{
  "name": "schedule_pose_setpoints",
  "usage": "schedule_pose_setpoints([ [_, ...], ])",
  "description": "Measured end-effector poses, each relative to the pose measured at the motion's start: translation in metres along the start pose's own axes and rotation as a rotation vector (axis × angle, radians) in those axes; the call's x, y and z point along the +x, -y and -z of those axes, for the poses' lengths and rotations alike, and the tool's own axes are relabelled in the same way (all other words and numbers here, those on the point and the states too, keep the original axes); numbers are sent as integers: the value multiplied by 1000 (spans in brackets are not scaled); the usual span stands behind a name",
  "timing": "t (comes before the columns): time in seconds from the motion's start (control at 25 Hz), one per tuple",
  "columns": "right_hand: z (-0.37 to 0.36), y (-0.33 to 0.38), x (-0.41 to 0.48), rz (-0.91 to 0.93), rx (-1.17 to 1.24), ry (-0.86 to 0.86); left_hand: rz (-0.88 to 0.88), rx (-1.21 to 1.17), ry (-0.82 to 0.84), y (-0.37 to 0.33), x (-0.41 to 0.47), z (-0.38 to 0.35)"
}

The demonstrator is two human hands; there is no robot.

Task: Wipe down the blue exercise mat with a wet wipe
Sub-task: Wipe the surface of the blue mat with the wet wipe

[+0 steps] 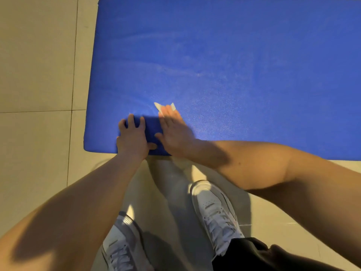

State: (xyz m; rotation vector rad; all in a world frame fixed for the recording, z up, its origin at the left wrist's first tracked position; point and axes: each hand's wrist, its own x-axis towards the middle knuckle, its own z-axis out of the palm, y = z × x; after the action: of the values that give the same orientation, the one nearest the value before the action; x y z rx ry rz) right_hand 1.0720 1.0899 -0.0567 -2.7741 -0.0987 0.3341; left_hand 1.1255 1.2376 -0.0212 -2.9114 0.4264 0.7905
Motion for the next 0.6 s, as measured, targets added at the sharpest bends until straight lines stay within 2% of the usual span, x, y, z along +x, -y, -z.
schedule_pose_setpoints([
  [0.08, -2, -4, 0, 46, -114, 21, 5, 9, 5, 0, 0, 1],
  [0.16, 1, -25, -2, 29, -75, -41, 4, 17, 13, 0, -1, 0],
  [0.24, 11, -56, -7, -72, -1, -45, -1, 32, 15, 1, -1, 1],
  [0.4, 23, -107, -12, -352, -56, -86, -7, 28, 25, 0, -3, 5],
  [0.52, 16, -92, 1, -475, 1, -119, -13, 11, 60, -1, -3, 10],
  [0.6, 8, -56, 13, -372, 5, -135, -9, -3, 91, -1, -1, 13],
])
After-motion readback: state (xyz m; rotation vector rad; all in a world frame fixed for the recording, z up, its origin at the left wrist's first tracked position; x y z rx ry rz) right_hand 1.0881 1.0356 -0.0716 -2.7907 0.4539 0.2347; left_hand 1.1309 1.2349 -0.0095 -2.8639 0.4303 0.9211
